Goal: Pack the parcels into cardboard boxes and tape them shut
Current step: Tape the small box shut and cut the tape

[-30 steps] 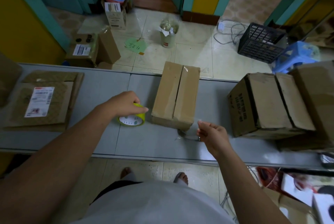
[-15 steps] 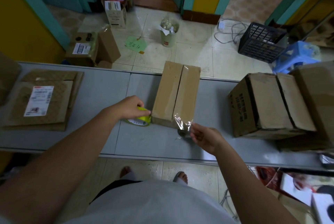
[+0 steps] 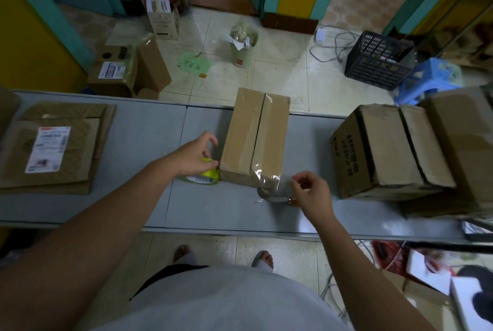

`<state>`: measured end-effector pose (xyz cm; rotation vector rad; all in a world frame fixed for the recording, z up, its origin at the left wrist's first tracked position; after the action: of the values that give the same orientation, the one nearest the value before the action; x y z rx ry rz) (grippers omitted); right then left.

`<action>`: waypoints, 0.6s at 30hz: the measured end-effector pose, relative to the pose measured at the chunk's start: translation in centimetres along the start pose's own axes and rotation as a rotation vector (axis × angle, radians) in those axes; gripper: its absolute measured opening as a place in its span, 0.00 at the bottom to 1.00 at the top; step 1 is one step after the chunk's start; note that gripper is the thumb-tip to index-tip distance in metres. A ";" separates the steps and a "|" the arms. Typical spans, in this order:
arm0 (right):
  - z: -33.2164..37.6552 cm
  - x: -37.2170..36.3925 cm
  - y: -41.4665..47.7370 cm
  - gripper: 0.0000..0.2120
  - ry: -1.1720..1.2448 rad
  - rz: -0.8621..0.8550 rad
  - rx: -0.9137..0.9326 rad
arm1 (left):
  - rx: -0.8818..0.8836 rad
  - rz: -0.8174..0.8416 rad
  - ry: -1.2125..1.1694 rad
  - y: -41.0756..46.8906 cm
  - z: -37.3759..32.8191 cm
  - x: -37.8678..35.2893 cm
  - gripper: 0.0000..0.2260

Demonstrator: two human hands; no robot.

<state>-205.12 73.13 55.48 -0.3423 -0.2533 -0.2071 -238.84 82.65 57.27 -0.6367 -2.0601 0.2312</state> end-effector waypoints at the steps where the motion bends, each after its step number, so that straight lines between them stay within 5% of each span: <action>1: -0.7 0.8 0.1 0.07 -0.173 0.065 0.062 | -0.040 -0.007 0.009 -0.2 -0.2 0.2 0.26; 4: -3.1 2.8 0.1 0.24 -0.746 0.318 0.124 | -0.149 0.066 0.118 -0.4 -1.1 0.6 0.36; 6: -4.1 3.5 0.3 0.22 -0.830 0.331 0.165 | -0.185 0.127 0.168 0.0 -1.2 0.6 0.34; 11: -4.2 4.7 -1.0 0.17 -0.733 0.347 0.260 | -0.211 0.186 0.259 0.5 -1.2 1.4 0.32; 18: 0.0 2.3 -9.0 0.15 -0.272 0.468 0.099 | -0.261 0.368 0.371 1.5 -1.3 3.2 0.34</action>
<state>-205.15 64.43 58.82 -0.3220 -0.4412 0.3146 -238.61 85.52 59.74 -1.1321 -1.6179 0.0466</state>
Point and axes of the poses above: each hand's wrist, its own y-axis towards the middle knuckle, its own x-axis out of the back of the hand, z = x × y, the point moved 2 cm from there along y, towards the middle knuckle, and after that the axes turned 14 degrees about y, right-handed, at the moved point
